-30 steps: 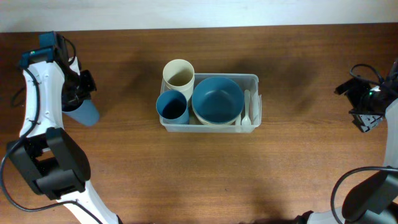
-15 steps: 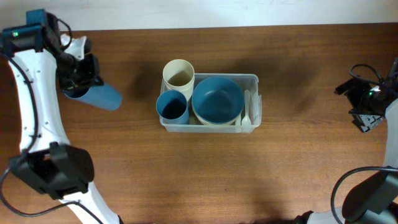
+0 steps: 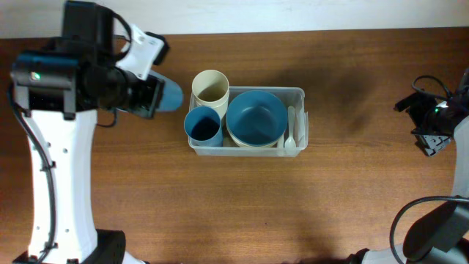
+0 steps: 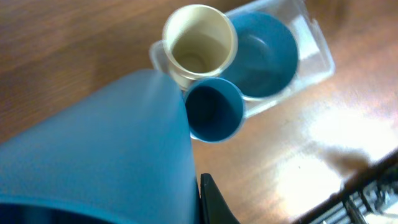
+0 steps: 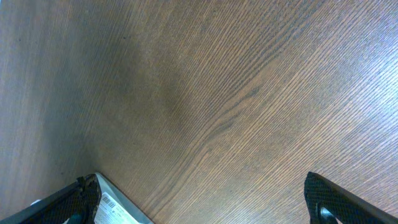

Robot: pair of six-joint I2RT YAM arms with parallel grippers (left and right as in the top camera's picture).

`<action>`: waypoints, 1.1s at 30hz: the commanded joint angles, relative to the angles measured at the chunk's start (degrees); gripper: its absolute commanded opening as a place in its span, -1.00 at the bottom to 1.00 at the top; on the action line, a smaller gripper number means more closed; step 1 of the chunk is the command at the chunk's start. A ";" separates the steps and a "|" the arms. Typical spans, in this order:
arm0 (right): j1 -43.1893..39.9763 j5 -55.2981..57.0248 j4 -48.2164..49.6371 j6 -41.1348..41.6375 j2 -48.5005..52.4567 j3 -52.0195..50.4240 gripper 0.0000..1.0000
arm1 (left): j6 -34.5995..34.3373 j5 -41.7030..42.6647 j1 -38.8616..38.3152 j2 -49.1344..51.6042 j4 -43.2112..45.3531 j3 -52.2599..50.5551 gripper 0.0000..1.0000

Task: Pack container
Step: 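Carry the teal cup over the container and stack it into the teal cup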

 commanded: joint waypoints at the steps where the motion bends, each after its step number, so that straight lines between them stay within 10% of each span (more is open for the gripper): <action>1: -0.22 -0.11 0.02 0.46 -1.40 0.85 0.98 | 2.25 -4.52 -3.93 -0.20 -0.61 -0.04 -0.97; 25: -0.22 -0.11 0.02 0.46 -1.40 0.85 0.98 | 6.45 -5.51 -14.93 0.11 1.95 -14.73 -0.98; 31: -0.22 -0.11 0.02 0.46 -1.40 0.85 0.97 | 6.43 -5.49 -14.91 0.11 6.25 -15.45 0.22; 33: -0.22 -0.11 0.02 0.46 -1.40 0.85 0.98 | 6.43 -5.49 -14.93 0.11 7.67 -15.45 0.25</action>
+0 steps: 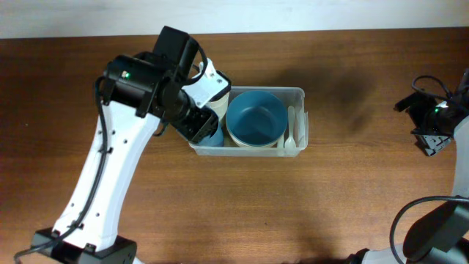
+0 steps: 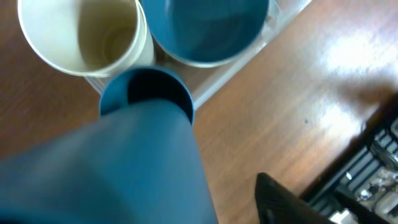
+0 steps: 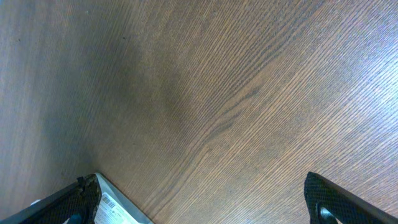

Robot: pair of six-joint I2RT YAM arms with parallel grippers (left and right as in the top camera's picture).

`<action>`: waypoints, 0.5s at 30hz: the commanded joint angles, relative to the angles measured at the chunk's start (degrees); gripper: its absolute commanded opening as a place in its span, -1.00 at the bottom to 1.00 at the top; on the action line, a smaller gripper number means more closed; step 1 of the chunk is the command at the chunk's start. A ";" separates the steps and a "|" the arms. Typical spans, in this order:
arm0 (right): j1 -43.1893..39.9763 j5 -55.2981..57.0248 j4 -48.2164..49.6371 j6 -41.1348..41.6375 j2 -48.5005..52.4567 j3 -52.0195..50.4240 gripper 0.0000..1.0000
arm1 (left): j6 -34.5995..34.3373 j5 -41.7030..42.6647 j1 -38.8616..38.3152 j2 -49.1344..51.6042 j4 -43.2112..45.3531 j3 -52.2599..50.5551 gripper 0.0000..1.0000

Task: Pack container
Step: 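Carry the teal cup over the container and stack it into the teal cup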

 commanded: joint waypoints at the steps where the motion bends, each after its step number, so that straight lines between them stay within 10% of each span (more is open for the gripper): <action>1: -0.22 -0.11 0.02 0.46 -1.40 0.85 0.98 | 0.50 0.04 -0.02 0.11 1.73 -0.04 0.25; 15: -0.22 -0.11 0.02 0.48 -1.40 0.85 0.98 | 0.46 0.04 0.00 0.11 3.54 -0.04 -0.96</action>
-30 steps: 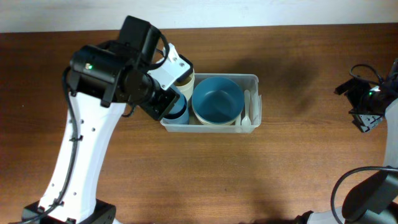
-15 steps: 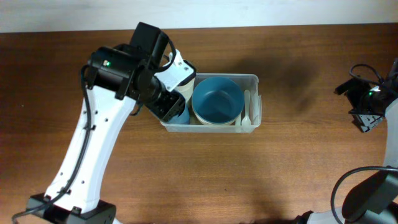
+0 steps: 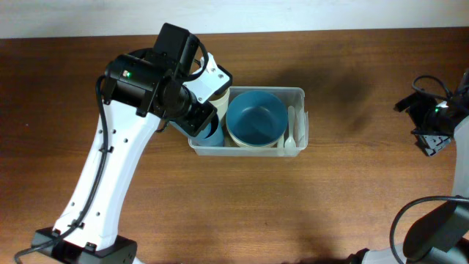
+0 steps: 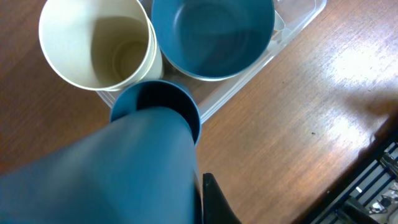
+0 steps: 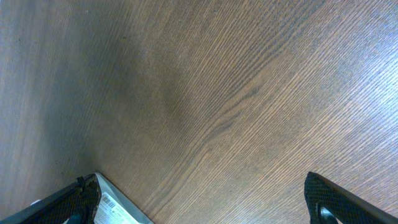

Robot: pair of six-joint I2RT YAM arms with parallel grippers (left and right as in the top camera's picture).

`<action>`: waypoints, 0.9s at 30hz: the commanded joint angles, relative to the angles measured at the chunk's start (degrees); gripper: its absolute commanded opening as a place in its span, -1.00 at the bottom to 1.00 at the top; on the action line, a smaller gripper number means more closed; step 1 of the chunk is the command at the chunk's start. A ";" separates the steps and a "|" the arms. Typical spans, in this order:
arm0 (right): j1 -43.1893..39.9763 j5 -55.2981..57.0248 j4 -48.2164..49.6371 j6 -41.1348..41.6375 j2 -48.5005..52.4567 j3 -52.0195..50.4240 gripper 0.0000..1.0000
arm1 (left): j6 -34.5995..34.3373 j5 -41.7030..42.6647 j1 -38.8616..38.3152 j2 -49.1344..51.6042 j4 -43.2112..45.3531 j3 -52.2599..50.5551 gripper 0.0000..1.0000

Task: Pack container
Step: 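Carry the teal cup over the container and stack it into the teal cup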

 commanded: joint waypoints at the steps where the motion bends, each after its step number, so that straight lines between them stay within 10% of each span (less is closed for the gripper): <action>1: -0.22 -0.11 0.02 0.50 -1.40 0.85 0.98 | 0.42 0.50 -0.02 -0.13 0.92 -0.02 -0.96; 21: -0.22 -0.11 0.02 0.50 -1.40 0.85 0.98 | 0.22 0.70 -0.02 -0.13 1.14 -0.02 -0.72; 27: -0.22 -0.11 0.02 0.50 -1.40 0.85 0.98 | 0.20 0.72 -0.02 -0.13 1.33 -0.02 -0.06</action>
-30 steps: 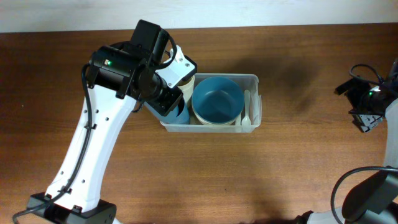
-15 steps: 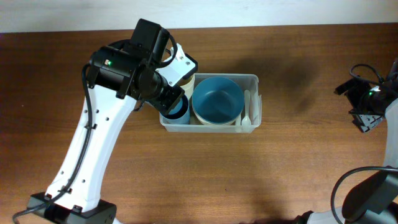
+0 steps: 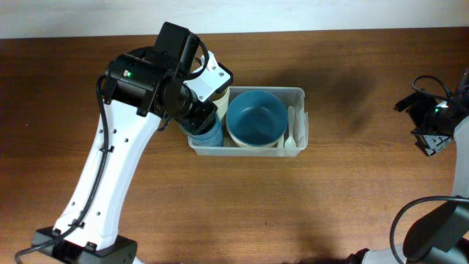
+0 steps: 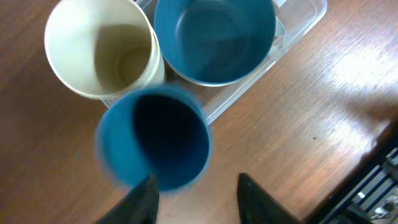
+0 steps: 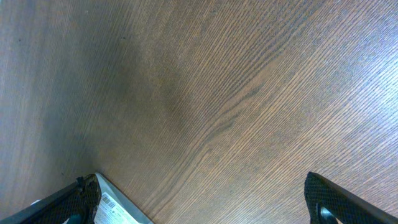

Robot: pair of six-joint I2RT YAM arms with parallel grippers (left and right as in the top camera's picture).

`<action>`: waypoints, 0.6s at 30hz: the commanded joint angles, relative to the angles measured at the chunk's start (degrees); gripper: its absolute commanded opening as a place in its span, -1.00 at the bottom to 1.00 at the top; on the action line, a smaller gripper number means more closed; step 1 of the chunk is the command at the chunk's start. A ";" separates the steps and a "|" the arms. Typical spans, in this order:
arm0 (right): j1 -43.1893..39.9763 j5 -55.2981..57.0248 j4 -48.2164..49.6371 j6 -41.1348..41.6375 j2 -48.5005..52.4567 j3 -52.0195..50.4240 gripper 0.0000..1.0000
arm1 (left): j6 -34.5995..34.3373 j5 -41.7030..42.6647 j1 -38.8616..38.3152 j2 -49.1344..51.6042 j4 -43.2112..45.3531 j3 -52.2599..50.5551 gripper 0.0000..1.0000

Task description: Pack container

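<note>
The clear plastic container (image 3: 297, 94) holds a cream cup (image 4: 99, 50), a blue bowl (image 4: 214, 37) and a white spoon (image 3: 291, 128). At its near left corner a blue cup (image 4: 152, 137) shows blurred and mouth up; the cup below it is hidden. My left gripper (image 4: 196, 199) hangs right above this cup, open, with its dark fingers (image 4: 143, 205) clear of the rim. From overhead the left gripper (image 3: 192, 117) covers the container's left end. Far off to the right, my right gripper (image 5: 199, 193) is open over bare wood.
The wooden table (image 3: 330, 191) stretches around the container. The left arm (image 3: 110, 169) reaches in from the near left. The right arm (image 3: 436, 121) sits at the right edge. A white label shows by the right gripper's left finger (image 5: 84, 196).
My left gripper was shut on the blue cup just above the container's blue cup. Its fingers now stand apart and the cup is free below them, blurred. The right arm has not moved.
My left gripper held a blue cup to the left of the container. Then it was over the container's left end, the cup above the blue cup inside. It stayed there, and now the cup is let go at that spot. The right gripper stayed still.
</note>
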 commanded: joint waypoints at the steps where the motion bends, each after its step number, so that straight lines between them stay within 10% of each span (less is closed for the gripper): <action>1: -0.22 -0.11 0.02 0.50 -1.40 0.85 0.98 | 0.26 0.66 -0.02 -0.15 0.39 0.00 -0.03; 18: -0.22 -0.11 0.02 0.50 -1.40 0.85 0.98 | -9.90 -8.70 2.89 -0.37 4.55 0.07 0.13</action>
